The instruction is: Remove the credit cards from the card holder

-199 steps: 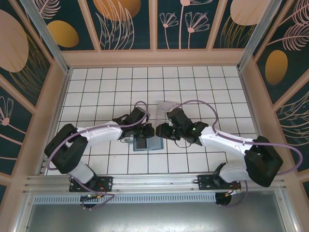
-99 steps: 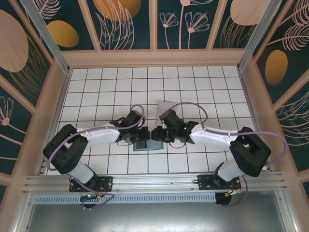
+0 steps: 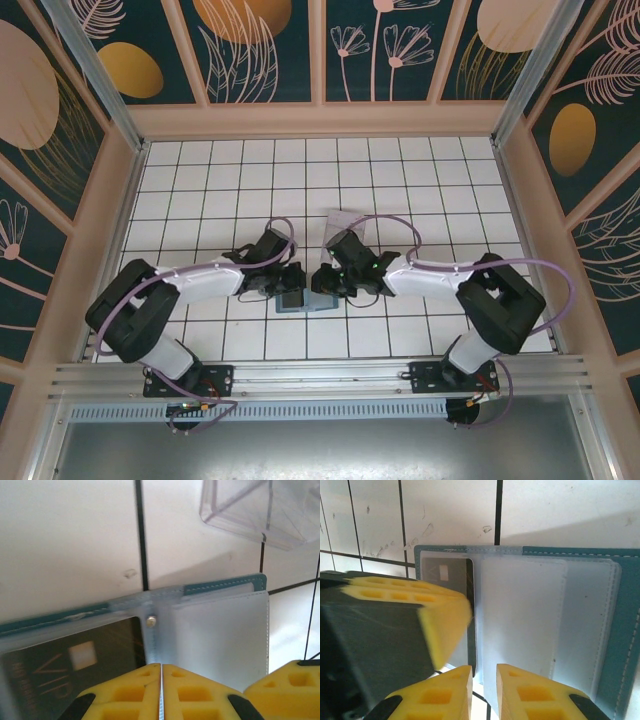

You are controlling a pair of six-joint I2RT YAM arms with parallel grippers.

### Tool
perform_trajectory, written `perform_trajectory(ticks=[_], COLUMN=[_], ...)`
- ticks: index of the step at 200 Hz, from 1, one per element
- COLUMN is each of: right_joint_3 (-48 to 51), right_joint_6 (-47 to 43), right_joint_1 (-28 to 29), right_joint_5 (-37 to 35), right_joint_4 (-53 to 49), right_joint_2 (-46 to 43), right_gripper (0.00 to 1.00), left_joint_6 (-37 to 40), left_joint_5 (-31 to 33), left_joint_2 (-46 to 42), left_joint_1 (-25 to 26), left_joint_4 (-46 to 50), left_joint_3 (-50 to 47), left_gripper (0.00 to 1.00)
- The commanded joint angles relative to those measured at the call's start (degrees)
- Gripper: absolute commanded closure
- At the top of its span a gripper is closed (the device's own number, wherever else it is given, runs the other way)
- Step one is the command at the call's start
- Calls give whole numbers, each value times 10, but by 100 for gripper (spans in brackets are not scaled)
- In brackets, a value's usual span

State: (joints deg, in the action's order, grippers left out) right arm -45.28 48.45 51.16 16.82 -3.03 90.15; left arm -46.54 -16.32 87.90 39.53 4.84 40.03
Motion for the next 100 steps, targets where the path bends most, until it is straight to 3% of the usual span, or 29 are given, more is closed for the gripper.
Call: perform_trajectory(ticks=[1,100], right_joint_3=[-7,-42], right_joint_6=[5,-2], right_joint_1=[5,7], right_joint_5=[8,41], right_joint_4=[16,38], right_joint_2=[12,64], right_gripper=[79,78], left_joint_6=[18,31], left_joint_5=[21,47], left_joint_2=[-42,-76], left_joint_1=[-23,-46], left_joint_4=[35,80], left_joint_3=[-15,-64], left_gripper=[89,89])
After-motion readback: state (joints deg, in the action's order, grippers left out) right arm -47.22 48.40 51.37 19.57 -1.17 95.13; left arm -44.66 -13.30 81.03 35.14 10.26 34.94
